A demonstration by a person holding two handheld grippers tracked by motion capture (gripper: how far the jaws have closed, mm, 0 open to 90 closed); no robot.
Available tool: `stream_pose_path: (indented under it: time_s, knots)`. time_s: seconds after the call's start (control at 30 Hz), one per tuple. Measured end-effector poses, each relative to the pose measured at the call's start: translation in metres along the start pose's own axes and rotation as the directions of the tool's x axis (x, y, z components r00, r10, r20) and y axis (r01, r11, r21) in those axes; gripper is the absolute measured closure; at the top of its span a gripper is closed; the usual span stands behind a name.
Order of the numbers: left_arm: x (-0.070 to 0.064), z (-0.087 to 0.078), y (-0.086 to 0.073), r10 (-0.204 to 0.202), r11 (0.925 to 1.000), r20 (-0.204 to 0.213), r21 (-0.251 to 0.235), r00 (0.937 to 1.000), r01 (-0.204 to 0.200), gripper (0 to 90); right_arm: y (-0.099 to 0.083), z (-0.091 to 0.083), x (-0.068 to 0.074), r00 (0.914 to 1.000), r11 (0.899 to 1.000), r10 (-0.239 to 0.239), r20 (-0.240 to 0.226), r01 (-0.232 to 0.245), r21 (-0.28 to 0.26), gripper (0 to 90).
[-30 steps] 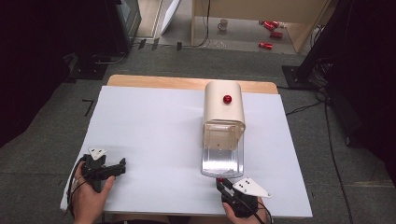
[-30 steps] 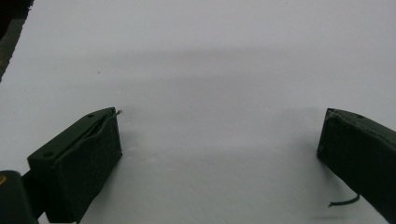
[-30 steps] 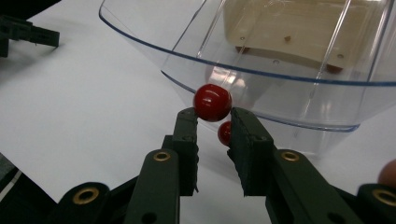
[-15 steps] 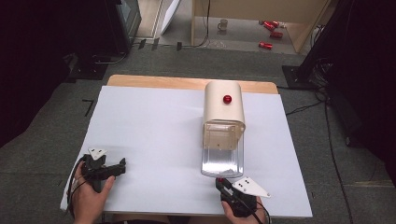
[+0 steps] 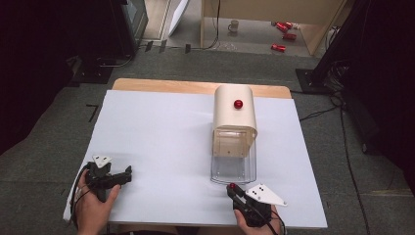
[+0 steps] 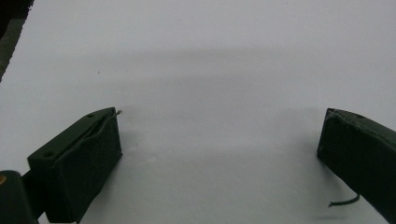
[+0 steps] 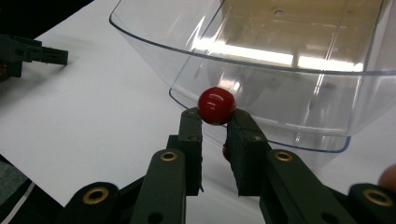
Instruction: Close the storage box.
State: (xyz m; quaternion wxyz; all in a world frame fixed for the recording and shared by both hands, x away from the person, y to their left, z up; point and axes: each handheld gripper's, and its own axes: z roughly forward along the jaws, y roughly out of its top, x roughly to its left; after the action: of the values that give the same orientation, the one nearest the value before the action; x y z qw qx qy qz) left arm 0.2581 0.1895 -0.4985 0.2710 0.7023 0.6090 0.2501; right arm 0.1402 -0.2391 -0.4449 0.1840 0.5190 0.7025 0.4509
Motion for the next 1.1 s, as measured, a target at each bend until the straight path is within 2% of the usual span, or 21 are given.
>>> stream_pose_path:
  time_s: [0.47, 0.67, 1.1]
  knots:
    - [0.000, 0.000, 0.000, 0.001, 1.0000, 0.000, 0.001, 1.0000, -0.001, 0.0, 0.021, -0.007, -0.005, 0.9999, 1.000, -0.009, 0.013, 0.009, -0.019, 78.2]
    - [0.000, 0.000, 0.000, 0.001, 1.0000, 0.000, 0.001, 1.0000, -0.001, 0.0, 0.031, -0.006, -0.008, 1.0000, 0.999, 0.006, 0.000, -0.006, -0.038, 78.2]
    - [0.000, 0.000, 0.000, 0.001, 1.0000, 0.000, 0.000, 1.0000, -0.001, 0.0, 0.050, 0.004, -0.014, 0.9999, 0.999, 0.007, 0.015, -0.006, -0.046, 78.1]
